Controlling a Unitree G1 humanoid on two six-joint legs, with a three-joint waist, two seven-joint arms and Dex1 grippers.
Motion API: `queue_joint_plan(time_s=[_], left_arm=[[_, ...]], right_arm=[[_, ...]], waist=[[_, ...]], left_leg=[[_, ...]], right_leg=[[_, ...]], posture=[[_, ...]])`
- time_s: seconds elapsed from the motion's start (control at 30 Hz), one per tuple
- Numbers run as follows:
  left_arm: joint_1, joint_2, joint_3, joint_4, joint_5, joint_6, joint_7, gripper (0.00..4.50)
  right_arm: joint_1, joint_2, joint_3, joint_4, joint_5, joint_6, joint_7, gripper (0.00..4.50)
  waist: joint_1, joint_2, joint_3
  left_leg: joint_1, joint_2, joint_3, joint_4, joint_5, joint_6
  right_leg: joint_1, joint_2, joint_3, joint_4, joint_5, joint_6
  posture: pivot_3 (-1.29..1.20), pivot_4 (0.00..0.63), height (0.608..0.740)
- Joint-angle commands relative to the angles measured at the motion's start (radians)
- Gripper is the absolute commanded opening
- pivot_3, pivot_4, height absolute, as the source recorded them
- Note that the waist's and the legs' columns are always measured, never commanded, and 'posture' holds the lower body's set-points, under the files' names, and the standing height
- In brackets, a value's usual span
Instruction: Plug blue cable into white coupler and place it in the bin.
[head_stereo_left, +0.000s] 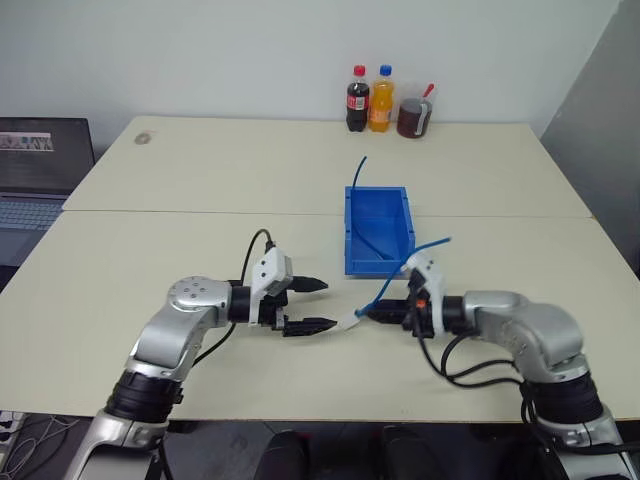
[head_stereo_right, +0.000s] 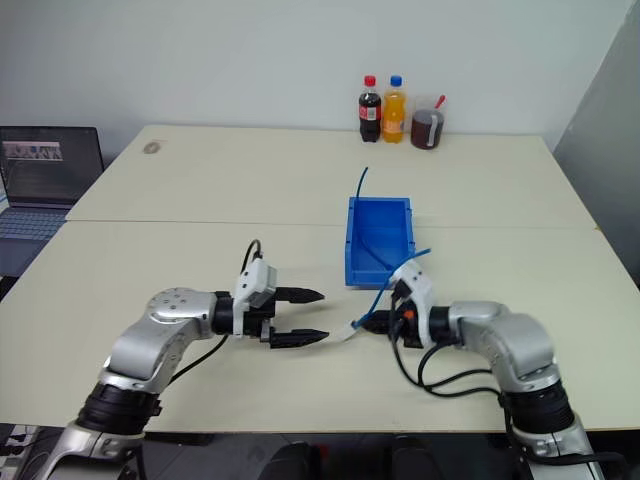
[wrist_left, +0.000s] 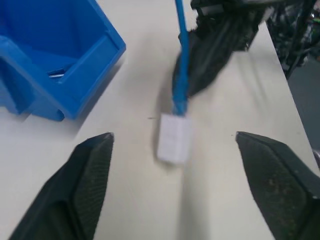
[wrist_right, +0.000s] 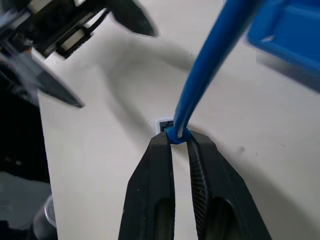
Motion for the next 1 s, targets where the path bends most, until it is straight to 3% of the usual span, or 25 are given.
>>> queue_joint_plan(time_s=[0.03,0.33,0.4,0.6,0.77,0.87,0.93,1.0], left_arm=[[-0.006,-0.005,0.071,-0.122,-0.084,0.093,0.089,4.48],[0.038,-0.038,0.161,-0.234,-0.159,0.188,0.283,4.48],[0.054,-0.047,0.162,-0.251,-0.164,0.191,0.309,4.5],[0.099,-0.061,0.165,-0.29,-0.184,0.197,0.365,4.5],[0.099,-0.07,0.167,-0.253,-0.151,0.181,0.433,4.5],[0.091,-0.083,0.189,-0.214,-0.108,0.173,0.518,4.5],[0.094,-0.088,0.203,-0.207,-0.092,0.171,0.564,4.5],[0.115,-0.099,0.233,-0.2,-0.063,0.165,0.631,4.5]], right_arm=[[-0.151,0.015,-0.13,0.073,0.069,0.105,-0.051,0.16],[-0.51,-0.071,-0.055,0.653,-0.053,-0.143,-0.018,0.16],[-0.56,-0.07,-0.036,0.77,-0.098,-0.226,-0.025,0.83],[-0.641,-0.076,-0.014,0.931,-0.141,-0.336,0.01,2.23],[-0.652,-0.089,-0.024,0.934,-0.171,-0.389,-0.017,3.39],[-0.588,-0.121,-0.08,0.784,-0.144,-0.366,-0.044,4.11],[-0.526,-0.134,-0.099,0.668,-0.136,-0.366,-0.06,4.11],[-0.339,-0.134,-0.141,0.379,-0.141,-0.392,-0.127,4.11]], waist=[[0.0,-0.001,0.002],[0.0,-0.003,0.013],[-0.001,-0.004,0.013],[0.002,-0.003,0.014],[0.001,-0.003,0.014],[0.003,-0.003,0.014],[0.006,-0.003,0.014],[0.01,-0.005,0.013]], left_leg=[[-0.002,0.0,-0.001,0.0,0.0,0.0],[-0.006,-0.002,0.001,0.0,0.0,0.0],[-0.007,-0.001,0.001,0.0,0.0,0.0],[-0.012,-0.001,0.001,0.0,0.0,0.0],[-0.012,-0.002,0.0,0.001,0.0,0.0],[-0.012,-0.002,0.0,0.001,0.0,0.0],[-0.013,-0.001,0.0,0.001,0.0,0.0],[-0.014,-0.001,-0.001,0.001,0.0,0.0]], right_leg=[[-0.002,0.0,0.0,0.0,0.001,-0.002],[-0.005,-0.001,-0.001,-0.001,0.003,-0.004],[-0.005,-0.001,-0.001,-0.002,0.003,-0.004],[-0.01,-0.002,-0.001,-0.001,0.003,-0.004],[-0.01,-0.003,-0.001,0.0,0.004,-0.004],[-0.01,-0.004,-0.001,0.0,0.004,-0.004],[-0.01,-0.004,-0.002,0.0,0.004,-0.004],[-0.01,-0.004,-0.003,-0.001,0.003,-0.004]], posture=[[0.0,0.15,0.74],[0.0,0.15,0.74],[0.0,0.15,0.74],[0.0,0.15,0.74],[0.0,0.15,0.74],[0.0,0.15,0.74],[0.0,0.15,0.74],[0.0,0.15,0.74]])
